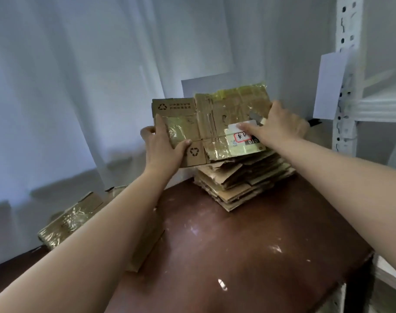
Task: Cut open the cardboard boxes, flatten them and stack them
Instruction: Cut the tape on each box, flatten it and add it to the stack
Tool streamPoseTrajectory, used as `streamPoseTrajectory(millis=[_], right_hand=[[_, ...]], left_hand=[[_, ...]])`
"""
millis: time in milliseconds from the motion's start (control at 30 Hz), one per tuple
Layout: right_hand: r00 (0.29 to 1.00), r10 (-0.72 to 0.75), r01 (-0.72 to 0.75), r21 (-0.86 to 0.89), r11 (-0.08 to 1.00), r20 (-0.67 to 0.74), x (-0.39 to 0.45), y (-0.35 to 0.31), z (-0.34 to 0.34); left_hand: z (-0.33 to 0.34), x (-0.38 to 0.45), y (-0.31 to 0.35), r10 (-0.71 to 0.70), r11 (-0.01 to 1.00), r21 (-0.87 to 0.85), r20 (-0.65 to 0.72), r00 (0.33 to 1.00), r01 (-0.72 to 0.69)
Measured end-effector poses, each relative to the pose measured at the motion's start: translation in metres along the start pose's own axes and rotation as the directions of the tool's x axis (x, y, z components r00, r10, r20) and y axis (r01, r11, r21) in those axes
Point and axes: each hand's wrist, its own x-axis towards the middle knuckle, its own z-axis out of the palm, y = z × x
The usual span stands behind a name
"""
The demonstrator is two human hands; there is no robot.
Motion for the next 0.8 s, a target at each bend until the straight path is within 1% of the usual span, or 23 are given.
streamPoseTrajectory(millis=[133,333,400,467,500,567,600,667,733,800], right_hand=[[1.0,0.018,-0.017,0.027,0.999,-0.025,0.063,-0.007,0.012],[0.998,0.058,-0.058,-0.026,0.998,0.006,0.111,0.003,0.047],[0.999,0.031,-0.03,-0.017,0.999,0.038,0.117,0.009,0.062],[0.994,-0.04,0.041,-0.015,0.999,0.099,0.119,0.014,0.083],[0.987,-0.079,0.085,-0.039,0.996,0.137,0.118,0.017,0.092],[0.966,-0.132,0.161,-0.115,0.98,0.221,0.114,0.023,0.108],[0.953,-0.146,0.19,-0.152,0.97,0.264,0.11,0.025,0.113],[0.928,-0.165,0.242,-0.204,0.948,0.335,0.102,0.028,0.118],[0.92,-0.179,0.267,-0.221,0.938,0.35,0.1,0.03,0.119],[0.935,-0.185,0.265,-0.247,0.932,0.303,0.102,0.031,0.12]], left_hand=[[0.03,0.051,0.016,-0.036,0.996,-0.081,-0.031,0.999,0.033],[0.089,0.076,0.018,-0.137,0.981,-0.134,0.019,0.99,0.138],[0.107,0.078,0.013,-0.178,0.969,-0.163,0.049,0.983,0.184],[0.125,0.08,0.005,-0.238,0.954,-0.159,0.107,0.965,0.253],[0.134,0.081,-0.001,-0.28,0.949,-0.111,0.14,0.95,0.296],[0.147,0.081,-0.011,-0.349,0.937,0.084,0.216,0.912,0.338],[0.151,0.08,-0.015,-0.363,0.929,0.179,0.257,0.896,0.325],[0.155,0.079,-0.02,-0.363,0.919,0.287,0.345,0.865,0.271],[0.157,0.08,-0.02,-0.379,0.888,0.409,0.394,0.837,0.21],[0.157,0.083,-0.019,-0.376,0.857,0.489,0.384,0.843,0.159]])
